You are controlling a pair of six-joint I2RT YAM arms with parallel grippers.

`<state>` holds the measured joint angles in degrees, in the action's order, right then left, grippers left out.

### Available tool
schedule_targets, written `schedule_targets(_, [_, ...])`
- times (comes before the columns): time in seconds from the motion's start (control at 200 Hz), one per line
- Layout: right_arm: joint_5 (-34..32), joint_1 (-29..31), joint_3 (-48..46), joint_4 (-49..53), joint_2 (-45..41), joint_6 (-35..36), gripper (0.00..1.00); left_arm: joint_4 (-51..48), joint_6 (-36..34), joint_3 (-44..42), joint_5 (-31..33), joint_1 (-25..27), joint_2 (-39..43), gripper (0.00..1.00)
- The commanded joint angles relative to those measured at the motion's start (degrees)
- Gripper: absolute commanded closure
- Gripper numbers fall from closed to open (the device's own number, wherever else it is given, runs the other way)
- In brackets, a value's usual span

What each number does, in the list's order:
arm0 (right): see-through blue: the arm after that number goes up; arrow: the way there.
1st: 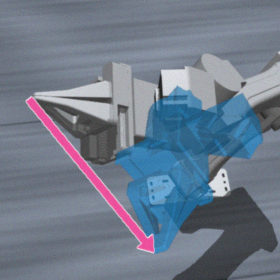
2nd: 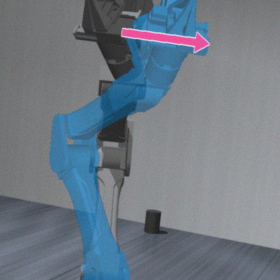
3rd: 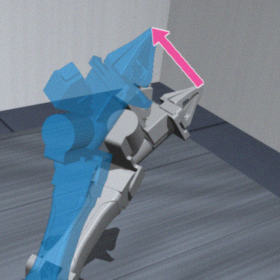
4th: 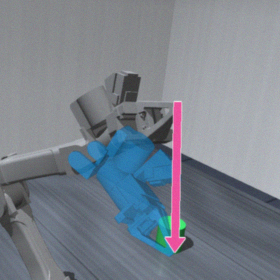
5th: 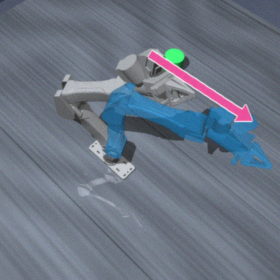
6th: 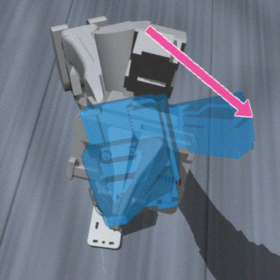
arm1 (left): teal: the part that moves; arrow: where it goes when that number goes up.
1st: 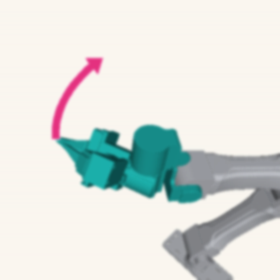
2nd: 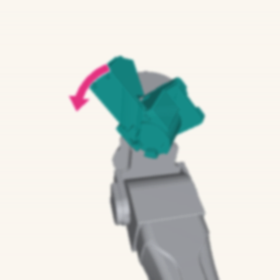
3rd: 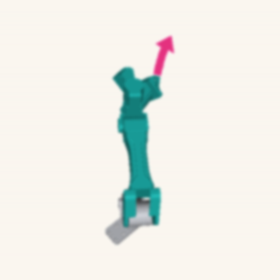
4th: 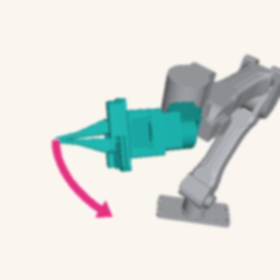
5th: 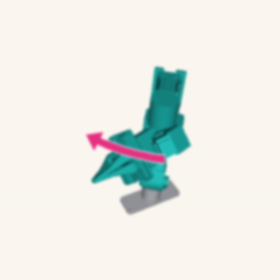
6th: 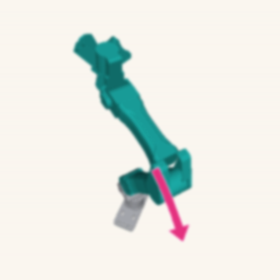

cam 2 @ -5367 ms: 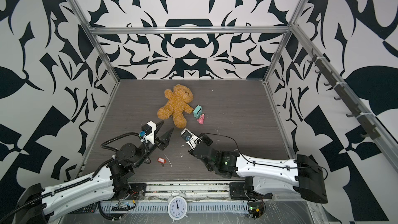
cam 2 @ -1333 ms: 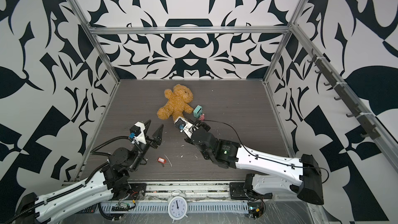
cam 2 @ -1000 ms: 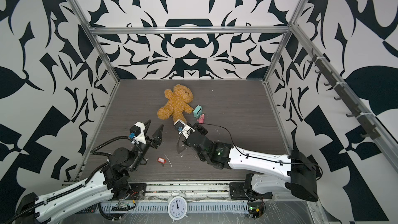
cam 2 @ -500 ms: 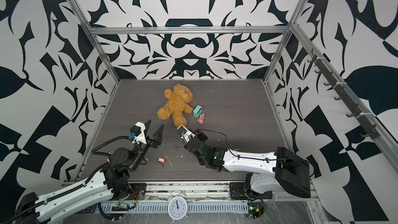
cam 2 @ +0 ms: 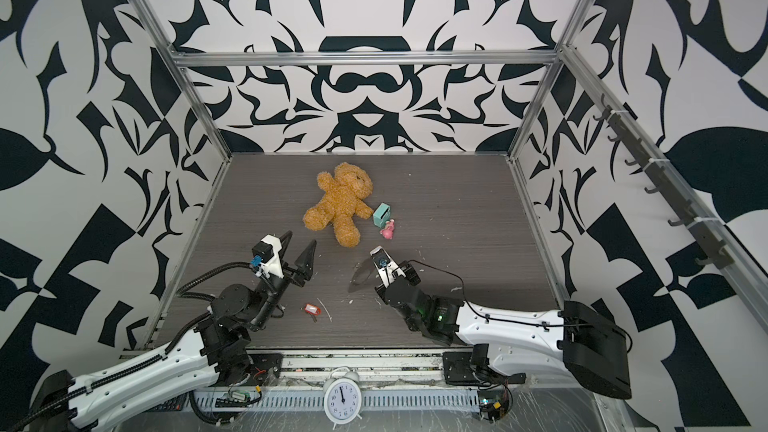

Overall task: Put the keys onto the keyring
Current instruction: 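Lower the plate with hanging keys onto the table with the right gripper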

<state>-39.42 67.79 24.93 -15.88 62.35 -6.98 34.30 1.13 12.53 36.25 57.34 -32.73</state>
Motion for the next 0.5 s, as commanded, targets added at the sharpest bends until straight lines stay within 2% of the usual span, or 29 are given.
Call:
schedule_targets(0.0, [-1.54,-0.11,0.71,6.65,0.14,-13.26,1.0,0.38,0.54,-0.32,1.16,-0.22,0.14,0.29])
schedule_targets(0.065, [-0.43,-0.04,0.91,10.46,1.01,-19.98,1.0,0.38,0.54,-0.3,1.03,-0.21,0.11,0.29])
schedule_targets(0.225, [2.37,-0.11,-1.13,12.02,2.05,-30.03,1.0,0.5,0.61,-0.25,1.04,-0.21,-0.32,0.29])
schedule_targets(0.415, [3.17,0.13,-2.98,12.78,4.25,-35.71,1.0,0.43,0.62,-0.27,1.02,-0.21,-0.25,0.29])
schedule_targets(0.495, [4.19,0.17,-3.52,12.79,5.15,-36.04,0.99,0.43,0.57,-0.27,1.06,-0.22,-0.37,0.29])
